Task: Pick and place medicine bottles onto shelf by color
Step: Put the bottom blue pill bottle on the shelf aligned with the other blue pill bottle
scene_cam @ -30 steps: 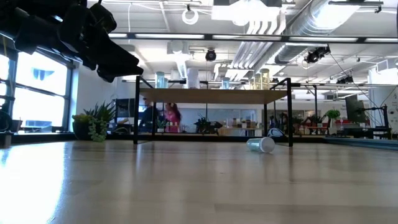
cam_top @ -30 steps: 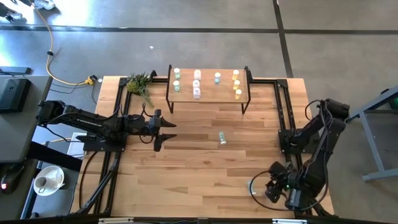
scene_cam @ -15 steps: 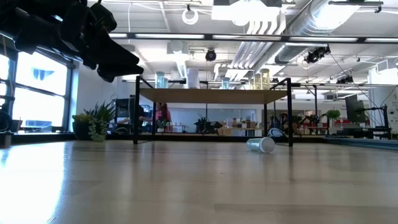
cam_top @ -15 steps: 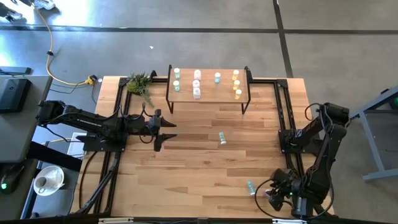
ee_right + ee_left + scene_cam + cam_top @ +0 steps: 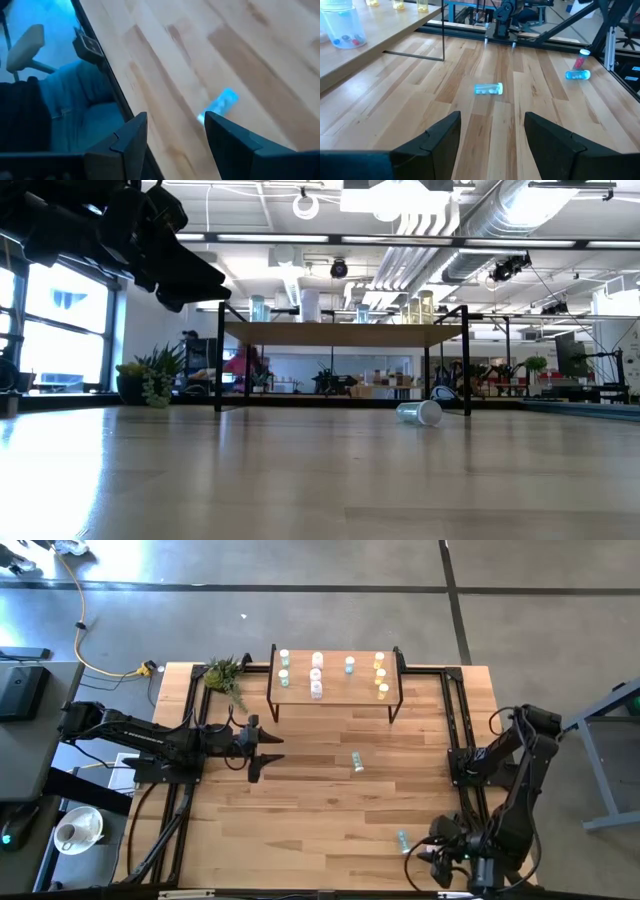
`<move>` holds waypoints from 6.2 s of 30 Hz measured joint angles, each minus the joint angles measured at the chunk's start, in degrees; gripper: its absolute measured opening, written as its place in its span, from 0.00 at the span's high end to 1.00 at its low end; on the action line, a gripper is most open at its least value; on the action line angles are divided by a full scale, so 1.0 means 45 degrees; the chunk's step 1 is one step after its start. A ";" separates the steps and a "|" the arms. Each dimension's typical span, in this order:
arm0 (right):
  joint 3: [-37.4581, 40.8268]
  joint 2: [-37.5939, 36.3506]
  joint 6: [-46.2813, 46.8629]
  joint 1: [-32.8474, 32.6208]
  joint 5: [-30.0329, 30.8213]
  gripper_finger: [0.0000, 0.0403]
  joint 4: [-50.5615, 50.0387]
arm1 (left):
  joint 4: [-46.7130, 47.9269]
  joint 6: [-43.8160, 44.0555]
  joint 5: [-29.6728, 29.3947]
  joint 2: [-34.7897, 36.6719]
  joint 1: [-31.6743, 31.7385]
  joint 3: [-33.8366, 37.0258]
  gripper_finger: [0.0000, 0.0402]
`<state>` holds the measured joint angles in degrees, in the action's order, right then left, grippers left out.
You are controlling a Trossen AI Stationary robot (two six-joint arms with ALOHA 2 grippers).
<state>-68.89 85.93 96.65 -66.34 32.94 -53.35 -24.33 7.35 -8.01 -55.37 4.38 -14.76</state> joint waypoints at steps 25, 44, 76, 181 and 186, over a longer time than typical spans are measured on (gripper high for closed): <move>-0.0917 0.0593 0.5422 0.1023 -0.5117 0.53 -0.3264 | 0.0001 -0.0003 -0.0034 0.0000 0.0000 0.0000 0.48; -0.0917 0.3057 0.5818 0.1070 -0.5996 0.53 -0.2626 | -0.0001 0.0034 -0.0034 0.0000 0.0000 0.0000 0.48; -0.0917 0.3983 0.6185 0.1334 -0.6143 0.75 -0.2436 | 0.0004 0.0005 -0.0029 0.0000 -0.0001 0.0000 0.48; -0.3107 0.3954 -1.6397 1.1995 -0.5996 0.77 0.3068 | -0.6446 0.0656 0.5715 -1.1312 -0.0291 -0.4978 0.48; -0.3107 0.3954 -1.6493 1.1990 -0.6001 0.77 0.3071 | -0.6229 0.0674 0.5751 -1.1312 -0.0335 -0.5061 0.48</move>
<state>-82.87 103.72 22.44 -12.38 5.93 -39.53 -52.37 10.39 17.87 -106.28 2.87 -37.54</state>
